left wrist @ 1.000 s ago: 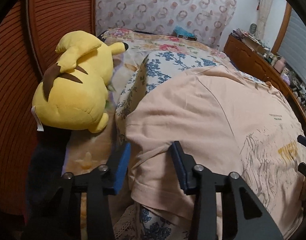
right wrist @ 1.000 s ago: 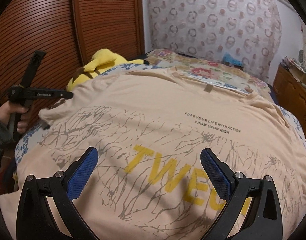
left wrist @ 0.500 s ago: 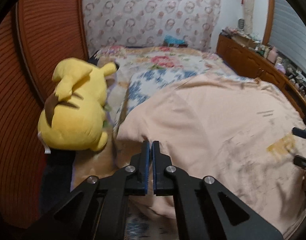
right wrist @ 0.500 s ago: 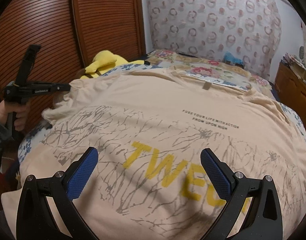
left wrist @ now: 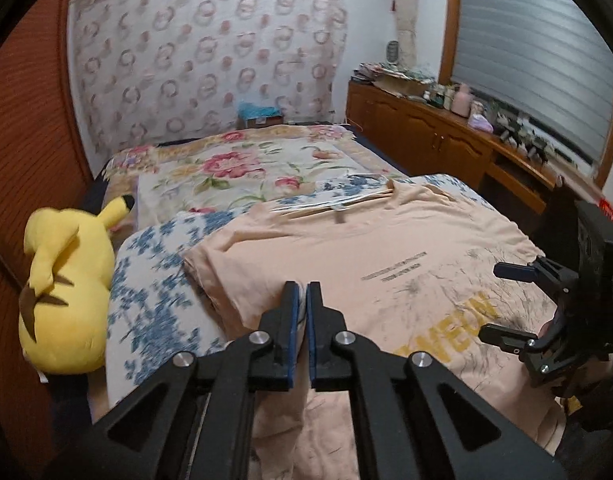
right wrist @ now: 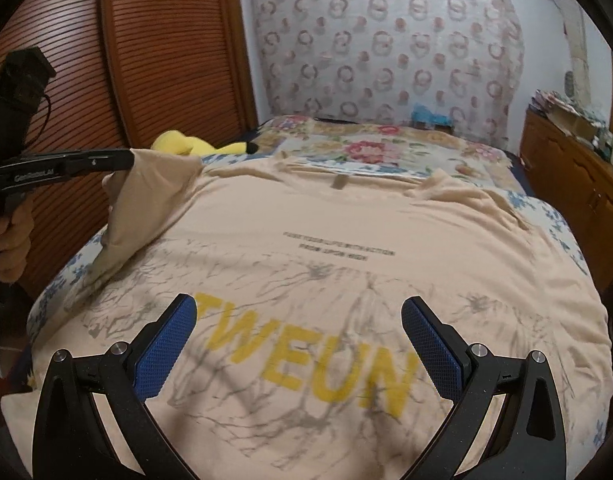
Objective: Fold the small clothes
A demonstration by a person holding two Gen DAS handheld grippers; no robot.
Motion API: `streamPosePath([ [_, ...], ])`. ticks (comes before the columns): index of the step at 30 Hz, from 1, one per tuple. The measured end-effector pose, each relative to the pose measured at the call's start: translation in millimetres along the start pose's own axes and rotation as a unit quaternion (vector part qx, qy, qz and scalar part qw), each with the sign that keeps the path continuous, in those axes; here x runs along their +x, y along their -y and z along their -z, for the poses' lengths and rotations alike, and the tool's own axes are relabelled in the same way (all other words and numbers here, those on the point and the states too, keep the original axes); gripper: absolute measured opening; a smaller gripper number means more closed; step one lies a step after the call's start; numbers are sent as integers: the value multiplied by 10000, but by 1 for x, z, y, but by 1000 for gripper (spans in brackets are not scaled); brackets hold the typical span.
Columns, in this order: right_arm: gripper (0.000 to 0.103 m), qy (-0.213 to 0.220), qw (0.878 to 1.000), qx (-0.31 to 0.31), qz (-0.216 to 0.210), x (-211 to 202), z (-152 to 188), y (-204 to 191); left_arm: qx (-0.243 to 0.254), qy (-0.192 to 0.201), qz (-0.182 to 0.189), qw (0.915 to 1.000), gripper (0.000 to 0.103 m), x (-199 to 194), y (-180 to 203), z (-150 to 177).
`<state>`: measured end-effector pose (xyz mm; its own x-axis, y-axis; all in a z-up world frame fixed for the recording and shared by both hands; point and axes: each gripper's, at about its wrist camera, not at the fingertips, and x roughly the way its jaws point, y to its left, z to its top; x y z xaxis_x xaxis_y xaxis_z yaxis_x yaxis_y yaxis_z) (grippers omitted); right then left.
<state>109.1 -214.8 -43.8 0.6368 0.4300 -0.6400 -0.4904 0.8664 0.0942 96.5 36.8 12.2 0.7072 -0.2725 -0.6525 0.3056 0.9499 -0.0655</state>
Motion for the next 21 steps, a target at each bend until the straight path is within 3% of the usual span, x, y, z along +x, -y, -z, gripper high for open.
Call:
streamPosePath([
  [4, 103, -14, 10000, 55, 19, -2, 3, 6, -47, -36, 36, 10000, 24, 1, -2, 2],
  [6, 103, -16, 10000, 49, 22, -1, 2, 6, -82, -52, -53, 9999, 28, 1, -7, 6],
  [12, 98, -58, 9997, -176, -177, 3, -6, -7, -280, -111, -367, 9989, 55, -2, -29, 33],
  [21, 68, -151, 9933, -919, -684, 19, -35, -52, -658, -624, -766, 9929, 57, 17, -74, 84],
])
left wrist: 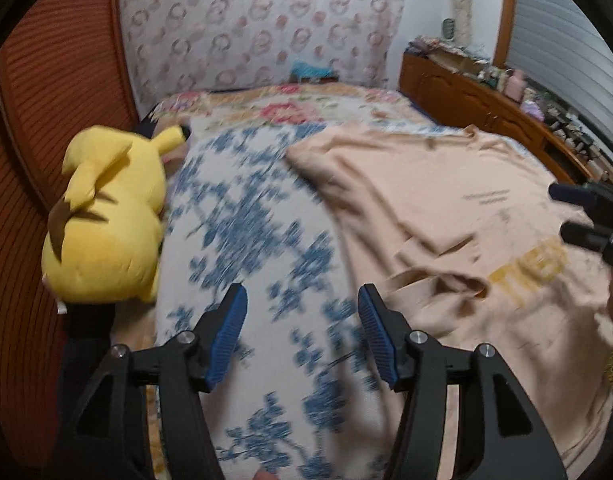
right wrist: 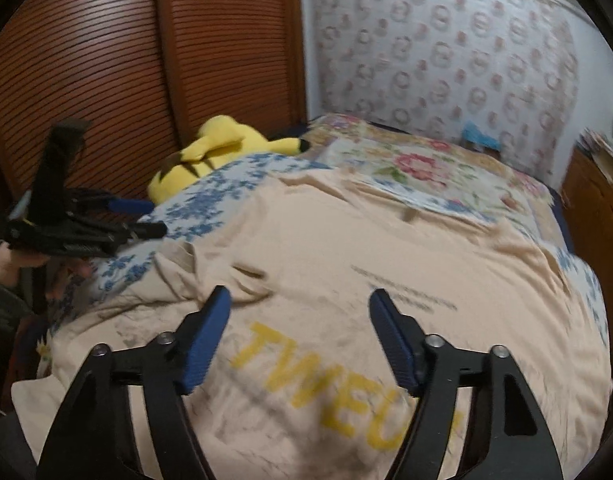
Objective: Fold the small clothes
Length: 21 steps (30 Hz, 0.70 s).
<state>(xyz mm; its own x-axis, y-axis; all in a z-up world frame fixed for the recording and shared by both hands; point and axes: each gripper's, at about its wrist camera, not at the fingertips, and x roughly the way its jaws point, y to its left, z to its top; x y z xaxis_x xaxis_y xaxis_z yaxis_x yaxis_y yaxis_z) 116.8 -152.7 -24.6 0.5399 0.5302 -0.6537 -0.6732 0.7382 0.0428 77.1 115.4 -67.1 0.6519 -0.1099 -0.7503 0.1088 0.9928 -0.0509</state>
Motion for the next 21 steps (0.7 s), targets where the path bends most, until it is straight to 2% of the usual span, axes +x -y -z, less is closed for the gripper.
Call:
streamPosePath([
  [4, 52, -119, 9994, -215, -242, 20, -13, -14, -93, -146, -45, 9998, 57, 10, -9, 9],
  [12, 29, -553, 9939, -368, -878, 74, -27, -37, -47, -192, -77, 9998, 59, 15, -8, 17],
  [17, 26, -816, 9901, -460, -1047, 98, -27, -50, -40, -186, -94, 9998, 62, 15, -6, 18],
  [21, 26, -1062, 9883, -604, -915, 115, -23, -57, -45, -194, -121, 9997, 64, 15, -5, 18],
])
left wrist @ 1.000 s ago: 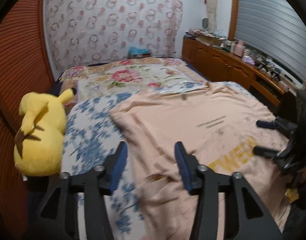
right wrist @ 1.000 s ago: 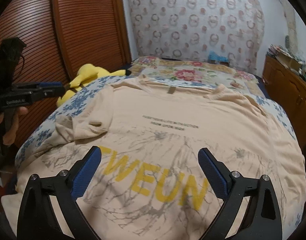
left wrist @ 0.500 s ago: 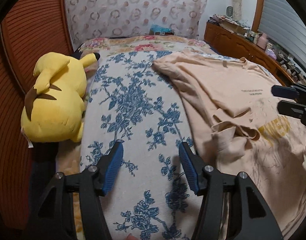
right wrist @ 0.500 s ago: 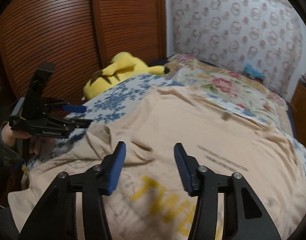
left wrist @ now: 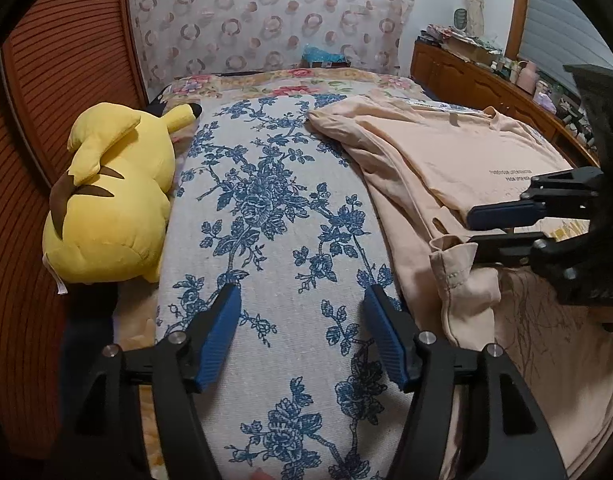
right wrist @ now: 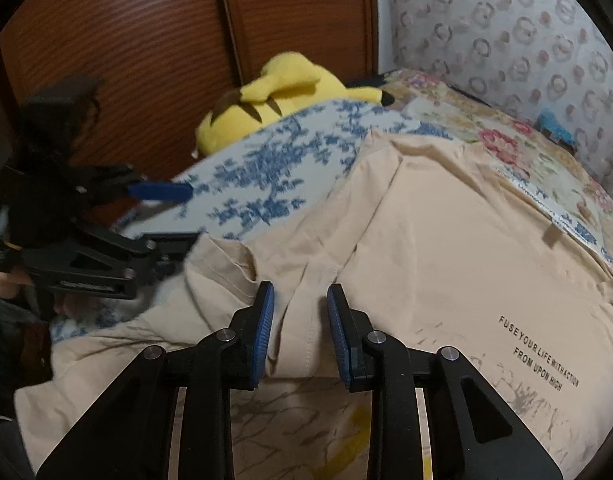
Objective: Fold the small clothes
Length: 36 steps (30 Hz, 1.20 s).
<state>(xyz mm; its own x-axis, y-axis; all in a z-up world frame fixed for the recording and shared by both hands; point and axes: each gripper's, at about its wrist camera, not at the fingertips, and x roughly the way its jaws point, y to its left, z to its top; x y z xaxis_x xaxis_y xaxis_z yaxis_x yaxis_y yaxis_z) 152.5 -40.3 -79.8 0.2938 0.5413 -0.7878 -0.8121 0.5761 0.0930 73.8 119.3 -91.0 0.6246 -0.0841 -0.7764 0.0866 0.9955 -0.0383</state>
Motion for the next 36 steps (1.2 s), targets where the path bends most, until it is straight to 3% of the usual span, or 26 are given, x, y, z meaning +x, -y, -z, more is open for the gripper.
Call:
streamPosePath([
  [6, 26, -56, 9995, -213, 234, 5, 0, -4, -18, 1, 14, 10000, 65, 0, 0, 0],
  [10, 6, -46, 9986, -430, 290, 5, 2, -10, -26, -1, 20, 10000, 65, 1, 0, 0],
  [12, 4, 16, 9987, -389, 320, 1, 3, -7, -23, -1, 19, 10000, 65, 1, -1, 0],
  [22, 3, 659, 9970, -76, 410, -62, 18, 6, -20, -6, 29, 10000, 68, 1, 0, -1],
  [24, 3, 699, 9965, -41, 465, -74, 23, 8, -14, -14, 42, 10000, 71, 2, -1, -1],
  [25, 3, 701, 9966, -14, 430, -80, 27, 10, 1, -36, 41, 10000, 79, 3, 0, -1],
  [29, 3, 550, 9974, -45, 462, -89, 44, 12, -83, -47, -20, 10000, 80, 3, -4, -1],
  [32, 18, 498, 9959, -99, 754, -88, 51, 12, -91, -48, -30, 9999, 80, 3, -5, 0],
  [33, 27, 496, 9952, -92, 840, -86, 52, 13, -77, -48, -48, 9999, 80, 2, -5, 0],
  [36, 31, 574, 9939, 38, 936, -86, 50, 20, -84, -50, -40, 9999, 80, 3, -4, -1],
])
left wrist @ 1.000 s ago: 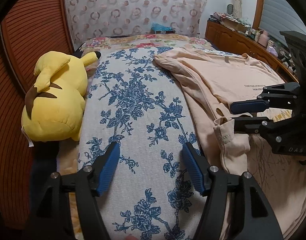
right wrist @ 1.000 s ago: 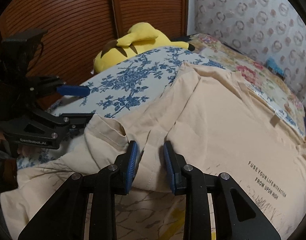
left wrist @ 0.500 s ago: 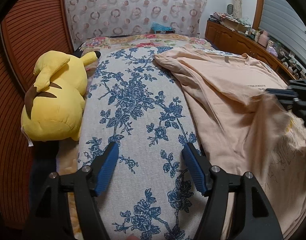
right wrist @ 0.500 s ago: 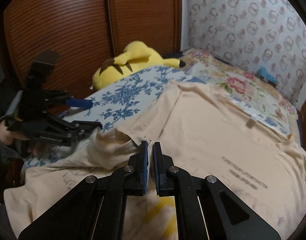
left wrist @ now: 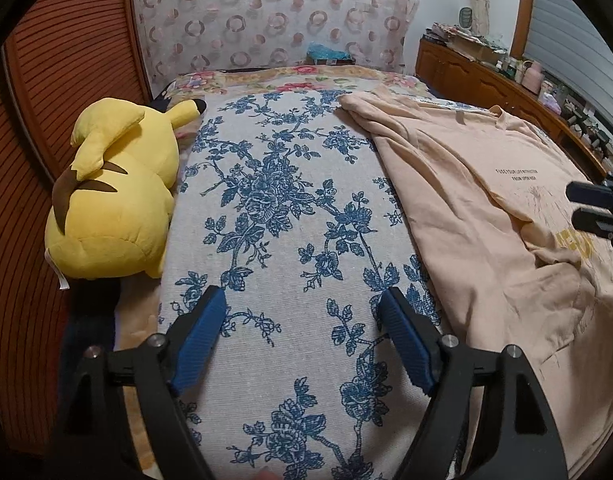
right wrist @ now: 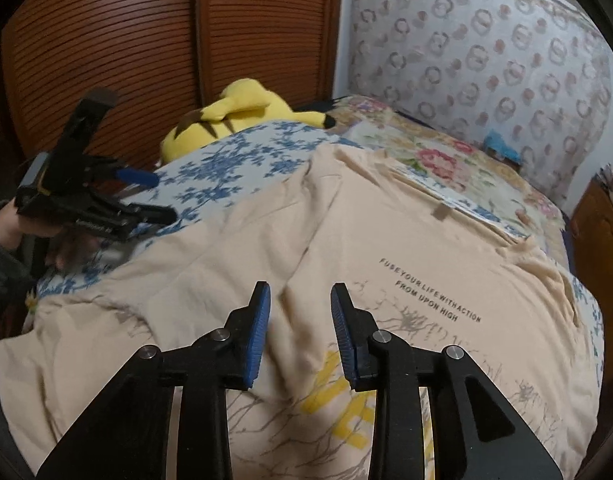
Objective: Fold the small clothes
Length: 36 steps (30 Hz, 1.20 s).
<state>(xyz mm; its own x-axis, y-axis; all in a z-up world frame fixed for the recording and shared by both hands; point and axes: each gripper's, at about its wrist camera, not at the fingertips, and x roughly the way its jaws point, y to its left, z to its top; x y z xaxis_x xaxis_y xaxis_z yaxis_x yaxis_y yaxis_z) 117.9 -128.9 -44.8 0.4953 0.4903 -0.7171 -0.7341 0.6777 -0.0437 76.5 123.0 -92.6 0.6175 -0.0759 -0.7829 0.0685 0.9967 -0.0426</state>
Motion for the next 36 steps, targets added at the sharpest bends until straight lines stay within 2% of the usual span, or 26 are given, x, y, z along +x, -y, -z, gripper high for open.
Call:
streamPosePath([
  [5, 31, -1, 9999, 100, -126, 7, -5, -1, 2, -1, 1, 10000, 80, 0, 0, 0],
  [8, 31, -261, 9993, -17, -278, 23, -1, -9, 3, 3, 2, 10000, 80, 0, 1, 0],
  [12, 30, -544, 9980, -260, -196, 37, 12, -15, -33, 31, 54, 10000, 80, -2, 2, -2],
  [15, 5, -523, 9979, -308, -213, 36, 16, -10, -22, 110, 128, 9999, 80, -5, 8, -7],
  [17, 2, -337, 9991, -261, -6, 28, 14, -2, 3, 189, 160, 9997, 80, -8, 13, -13],
  [22, 1, 31, 9981, 207, 582, 5, 9, 34, 91, 362, 233, 9990, 80, -13, 28, -33],
  [24, 1, 48, 9971, 411, 635, -1, 10, 47, 127, 403, 229, 9988, 80, -13, 32, -40],
  [29, 4, 133, 9979, 595, 207, -5, 13, 50, 91, 455, 289, 9985, 80, -11, 39, -45],
  [31, 21, 100, 9986, 512, 46, -1, 11, 38, 86, 454, 314, 9984, 80, -11, 41, -45],
  [36, 21, -148, 9984, 126, -525, 16, 11, -2, 112, 429, 300, 9986, 80, -12, 42, -43],
])
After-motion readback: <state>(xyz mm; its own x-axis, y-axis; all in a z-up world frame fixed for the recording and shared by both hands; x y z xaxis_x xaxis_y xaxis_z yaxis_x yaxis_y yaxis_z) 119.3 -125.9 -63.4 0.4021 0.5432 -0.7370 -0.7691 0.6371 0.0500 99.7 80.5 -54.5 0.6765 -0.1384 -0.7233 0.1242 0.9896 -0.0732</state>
